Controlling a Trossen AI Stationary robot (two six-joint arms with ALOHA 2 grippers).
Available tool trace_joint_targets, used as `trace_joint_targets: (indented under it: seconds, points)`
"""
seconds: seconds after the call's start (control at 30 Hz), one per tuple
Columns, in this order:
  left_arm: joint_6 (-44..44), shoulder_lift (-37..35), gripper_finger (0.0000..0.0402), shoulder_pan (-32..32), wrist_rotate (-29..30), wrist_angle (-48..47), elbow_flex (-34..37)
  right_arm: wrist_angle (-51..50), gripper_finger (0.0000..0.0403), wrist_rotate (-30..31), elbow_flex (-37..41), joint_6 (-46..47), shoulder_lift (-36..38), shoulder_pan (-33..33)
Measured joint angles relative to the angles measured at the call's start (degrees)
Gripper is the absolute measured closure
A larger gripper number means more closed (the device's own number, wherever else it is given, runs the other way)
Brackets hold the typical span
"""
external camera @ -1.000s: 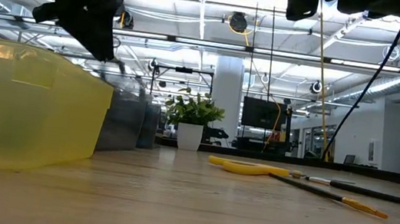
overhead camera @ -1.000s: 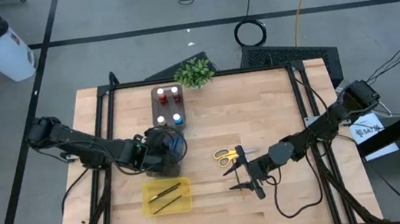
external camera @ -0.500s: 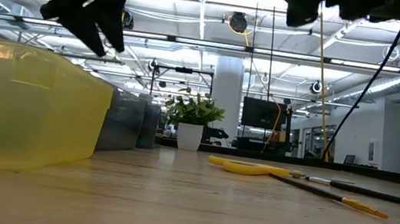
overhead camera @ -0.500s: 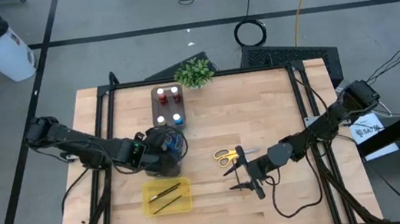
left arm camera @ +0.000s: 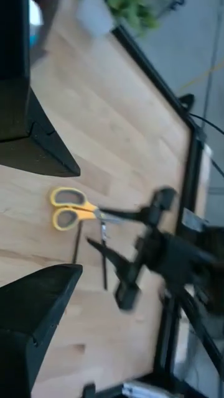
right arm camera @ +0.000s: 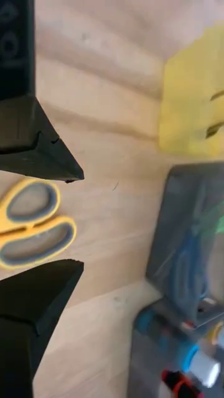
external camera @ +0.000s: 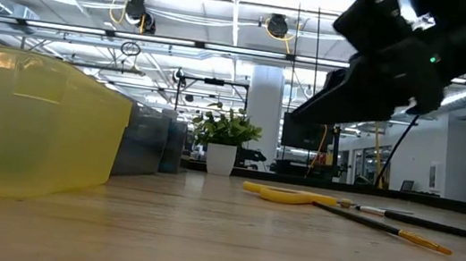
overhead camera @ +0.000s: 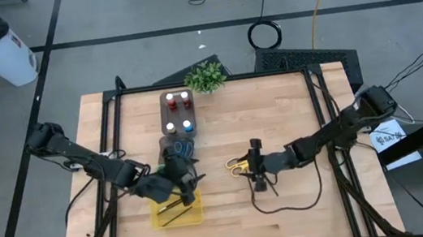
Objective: Pick & Place Paint Supplies
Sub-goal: Put the yellow scissors into the bottom black bin
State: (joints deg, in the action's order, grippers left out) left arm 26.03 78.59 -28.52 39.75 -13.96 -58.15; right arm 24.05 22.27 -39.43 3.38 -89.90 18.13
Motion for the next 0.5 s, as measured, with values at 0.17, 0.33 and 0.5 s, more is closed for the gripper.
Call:
trace_joint_targets:
  seconds: [0.17, 0.33, 0.5]
  points:
    - [-1.91, 0.0, 0.0148, 0.36, -0.79, 1.22, 0.0, -3.99, 0.0203, -4.26, -2.81, -2.83, -4.65, -2.94]
    - [-1.44, 0.0, 0.0149, 1.3, -0.75, 0.33, 0.0, -8.18, 0.0206, -6.07, -7.91, -4.94, -11.55, -4.74]
    - [-0.42, 0.0, 0.0149, 1.54, -0.85, -0.11, 0.0, -16.29, 0.0207, -5.83, -13.05, -5.39, -15.9, -6.64]
